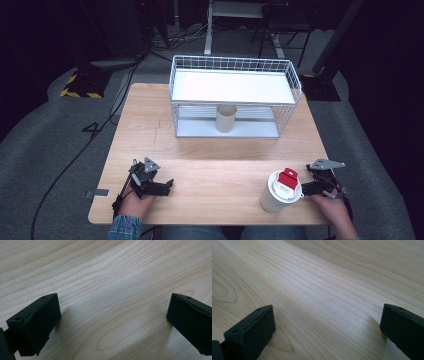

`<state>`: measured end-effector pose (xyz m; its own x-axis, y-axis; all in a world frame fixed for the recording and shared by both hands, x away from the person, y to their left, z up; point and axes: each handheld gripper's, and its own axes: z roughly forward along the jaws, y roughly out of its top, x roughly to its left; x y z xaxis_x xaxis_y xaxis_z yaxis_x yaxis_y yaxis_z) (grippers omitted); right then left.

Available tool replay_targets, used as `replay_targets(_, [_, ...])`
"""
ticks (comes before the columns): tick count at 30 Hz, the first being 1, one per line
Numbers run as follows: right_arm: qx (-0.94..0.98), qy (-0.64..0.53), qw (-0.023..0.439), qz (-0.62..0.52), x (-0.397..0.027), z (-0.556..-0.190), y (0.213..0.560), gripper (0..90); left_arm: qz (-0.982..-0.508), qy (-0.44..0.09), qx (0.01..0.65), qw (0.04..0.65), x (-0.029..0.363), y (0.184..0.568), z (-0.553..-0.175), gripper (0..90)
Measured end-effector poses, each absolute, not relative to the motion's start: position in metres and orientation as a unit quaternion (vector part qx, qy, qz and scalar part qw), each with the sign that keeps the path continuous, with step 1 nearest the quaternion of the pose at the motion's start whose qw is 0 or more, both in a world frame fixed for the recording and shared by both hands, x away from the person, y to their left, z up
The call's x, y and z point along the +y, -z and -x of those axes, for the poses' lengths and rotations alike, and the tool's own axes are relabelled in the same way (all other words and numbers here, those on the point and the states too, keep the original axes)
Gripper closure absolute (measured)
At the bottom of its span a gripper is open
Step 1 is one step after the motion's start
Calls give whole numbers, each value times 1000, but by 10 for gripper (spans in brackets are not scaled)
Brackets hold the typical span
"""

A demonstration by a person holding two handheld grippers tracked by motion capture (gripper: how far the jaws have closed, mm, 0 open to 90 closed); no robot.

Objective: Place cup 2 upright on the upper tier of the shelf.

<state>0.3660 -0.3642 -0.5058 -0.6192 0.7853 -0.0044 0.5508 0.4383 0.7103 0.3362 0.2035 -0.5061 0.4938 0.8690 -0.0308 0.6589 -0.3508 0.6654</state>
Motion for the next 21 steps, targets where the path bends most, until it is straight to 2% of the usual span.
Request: replay_targets(21, [811, -376, 178, -411, -370, -360, 496, 4, -805, -166, 473, 317, 204, 506, -337, 2])
